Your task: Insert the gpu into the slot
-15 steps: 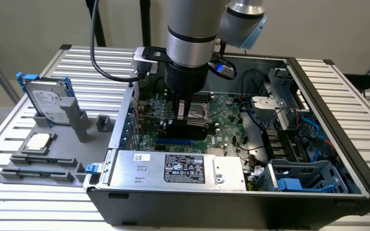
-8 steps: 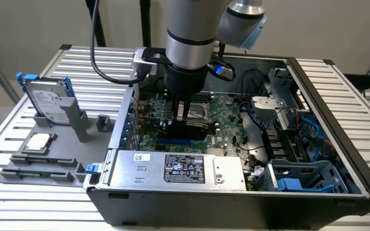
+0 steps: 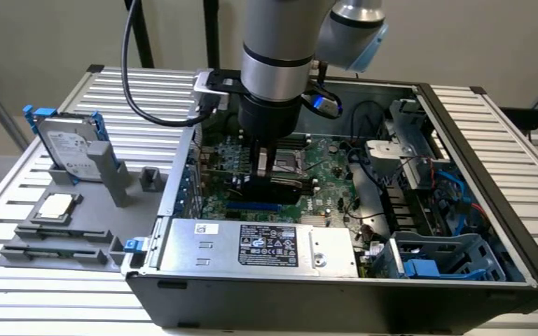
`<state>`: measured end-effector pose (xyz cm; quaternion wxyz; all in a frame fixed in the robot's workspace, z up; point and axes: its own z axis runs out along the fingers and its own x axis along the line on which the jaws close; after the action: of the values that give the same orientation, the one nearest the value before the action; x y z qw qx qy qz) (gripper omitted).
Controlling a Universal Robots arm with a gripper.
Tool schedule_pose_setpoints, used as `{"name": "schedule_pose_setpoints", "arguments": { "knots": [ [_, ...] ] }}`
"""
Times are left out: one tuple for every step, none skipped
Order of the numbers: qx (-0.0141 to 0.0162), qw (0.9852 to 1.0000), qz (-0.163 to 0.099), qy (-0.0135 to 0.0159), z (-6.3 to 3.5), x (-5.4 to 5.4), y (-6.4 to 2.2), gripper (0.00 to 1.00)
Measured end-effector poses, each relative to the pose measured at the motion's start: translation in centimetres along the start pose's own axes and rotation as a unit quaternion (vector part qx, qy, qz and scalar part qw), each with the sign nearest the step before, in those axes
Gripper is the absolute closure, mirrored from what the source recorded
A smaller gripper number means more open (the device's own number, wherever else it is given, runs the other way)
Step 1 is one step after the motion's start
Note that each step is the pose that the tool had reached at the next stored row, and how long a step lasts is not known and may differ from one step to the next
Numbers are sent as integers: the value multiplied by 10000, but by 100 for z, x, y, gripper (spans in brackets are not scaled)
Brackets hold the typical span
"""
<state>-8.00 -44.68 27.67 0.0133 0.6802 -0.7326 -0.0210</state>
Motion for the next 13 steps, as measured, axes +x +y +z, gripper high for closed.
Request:
{"name": "schedule_pose_setpoints", "arguments": {
  "knots": [
    [0,10000,1,0,2,0,4,74],
    [0,10000,1,0,4,1,9,74],
    [0,10000,0,0,5,1,13,74],
    [0,10000,0,0,8,1,15,74],
    [0,10000,-1,0,10,1,15,74],
    [0,10000,-1,0,13,1,15,74],
    [0,10000,-1,0,16,1,15,74],
    [0,10000,0,0,21,1,15,74],
    [0,10000,0,0,26,2,15,74],
    [0,10000,0,0,31,1,15,74],
    [0,10000,0,0,36,1,15,74],
    [0,10000,-1,1,41,2,14,74],
    [0,10000,-3,0,46,1,14,74]
  ]
}}
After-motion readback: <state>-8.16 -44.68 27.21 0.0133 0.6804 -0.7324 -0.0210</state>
